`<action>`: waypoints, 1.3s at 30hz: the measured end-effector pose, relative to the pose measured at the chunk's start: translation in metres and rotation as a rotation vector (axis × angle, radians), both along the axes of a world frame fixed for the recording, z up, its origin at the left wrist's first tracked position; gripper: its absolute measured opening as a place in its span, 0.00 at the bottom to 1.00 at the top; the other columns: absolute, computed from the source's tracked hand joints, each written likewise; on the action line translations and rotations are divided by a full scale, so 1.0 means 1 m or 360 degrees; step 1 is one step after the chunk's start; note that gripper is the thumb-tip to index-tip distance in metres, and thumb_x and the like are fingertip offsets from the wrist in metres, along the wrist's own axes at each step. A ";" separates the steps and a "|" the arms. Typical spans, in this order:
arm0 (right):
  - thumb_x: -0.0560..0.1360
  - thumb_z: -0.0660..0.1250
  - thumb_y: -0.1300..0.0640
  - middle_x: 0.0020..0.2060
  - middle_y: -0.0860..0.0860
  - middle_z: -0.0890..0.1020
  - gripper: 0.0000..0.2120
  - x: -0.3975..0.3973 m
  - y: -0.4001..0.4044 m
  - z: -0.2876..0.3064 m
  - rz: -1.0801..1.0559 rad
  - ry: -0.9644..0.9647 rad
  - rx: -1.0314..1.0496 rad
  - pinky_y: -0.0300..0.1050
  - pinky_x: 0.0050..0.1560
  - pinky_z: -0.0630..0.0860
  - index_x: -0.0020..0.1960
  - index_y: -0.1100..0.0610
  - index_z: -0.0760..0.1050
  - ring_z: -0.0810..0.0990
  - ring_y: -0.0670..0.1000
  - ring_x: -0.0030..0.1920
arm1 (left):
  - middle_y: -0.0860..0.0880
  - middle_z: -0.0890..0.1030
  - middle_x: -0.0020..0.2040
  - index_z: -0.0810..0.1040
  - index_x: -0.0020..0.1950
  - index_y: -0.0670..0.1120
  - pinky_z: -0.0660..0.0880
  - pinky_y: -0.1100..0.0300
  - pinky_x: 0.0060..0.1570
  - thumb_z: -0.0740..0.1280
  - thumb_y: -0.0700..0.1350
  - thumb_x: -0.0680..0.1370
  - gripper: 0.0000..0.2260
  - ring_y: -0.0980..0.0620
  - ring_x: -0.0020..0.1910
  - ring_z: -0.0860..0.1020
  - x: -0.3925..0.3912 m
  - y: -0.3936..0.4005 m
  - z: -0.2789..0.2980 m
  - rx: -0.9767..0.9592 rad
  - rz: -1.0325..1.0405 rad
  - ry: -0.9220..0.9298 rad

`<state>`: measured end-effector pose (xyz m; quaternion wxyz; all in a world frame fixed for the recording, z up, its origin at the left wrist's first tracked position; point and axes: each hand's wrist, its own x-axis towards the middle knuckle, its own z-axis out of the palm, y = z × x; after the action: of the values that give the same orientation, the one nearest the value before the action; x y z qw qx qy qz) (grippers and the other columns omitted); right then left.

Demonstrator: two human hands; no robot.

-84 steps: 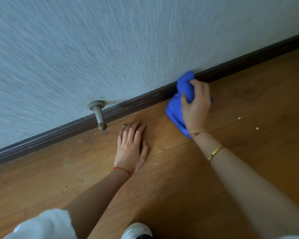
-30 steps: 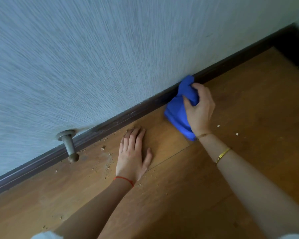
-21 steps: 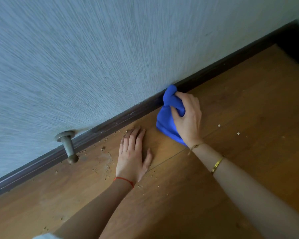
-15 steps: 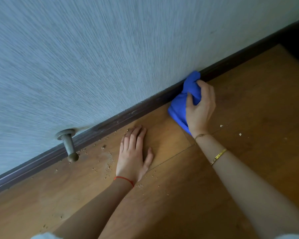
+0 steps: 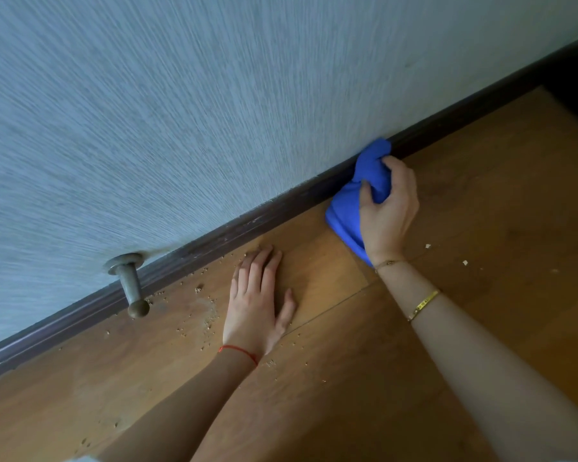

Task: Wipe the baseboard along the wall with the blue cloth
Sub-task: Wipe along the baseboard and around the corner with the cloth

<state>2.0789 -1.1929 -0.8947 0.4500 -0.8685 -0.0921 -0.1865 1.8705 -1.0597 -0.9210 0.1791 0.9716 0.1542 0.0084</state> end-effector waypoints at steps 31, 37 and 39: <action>0.74 0.69 0.66 0.55 0.57 0.78 0.16 -0.011 -0.017 -0.003 0.0543 -0.0166 -0.0361 0.38 0.61 0.70 0.61 0.62 0.76 0.76 0.54 0.57 | 0.47 0.65 0.76 0.64 0.78 0.45 0.61 0.44 0.75 0.60 0.56 0.80 0.28 0.45 0.75 0.64 -0.001 0.000 -0.003 -0.0006 -0.0002 -0.0019; 0.74 0.69 0.63 0.56 0.58 0.78 0.17 0.045 -0.044 0.003 0.0071 -0.0008 -0.0234 0.50 0.62 0.74 0.63 0.62 0.75 0.77 0.56 0.58 | 0.47 0.65 0.76 0.63 0.78 0.45 0.63 0.43 0.74 0.58 0.56 0.80 0.28 0.45 0.74 0.64 -0.001 0.000 -0.003 0.0022 -0.0005 -0.0003; 0.74 0.69 0.63 0.57 0.58 0.78 0.17 0.048 -0.038 0.006 -0.0030 0.0027 -0.0170 0.46 0.62 0.73 0.63 0.62 0.75 0.77 0.55 0.58 | 0.47 0.65 0.76 0.63 0.78 0.45 0.63 0.43 0.74 0.59 0.56 0.80 0.28 0.45 0.74 0.64 -0.001 0.000 -0.003 0.0023 -0.0002 0.0001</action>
<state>2.1273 -1.2309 -0.8887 0.4019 -0.8936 -0.0901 -0.1783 1.8693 -1.0601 -0.9238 0.1720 0.9730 0.1537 0.0092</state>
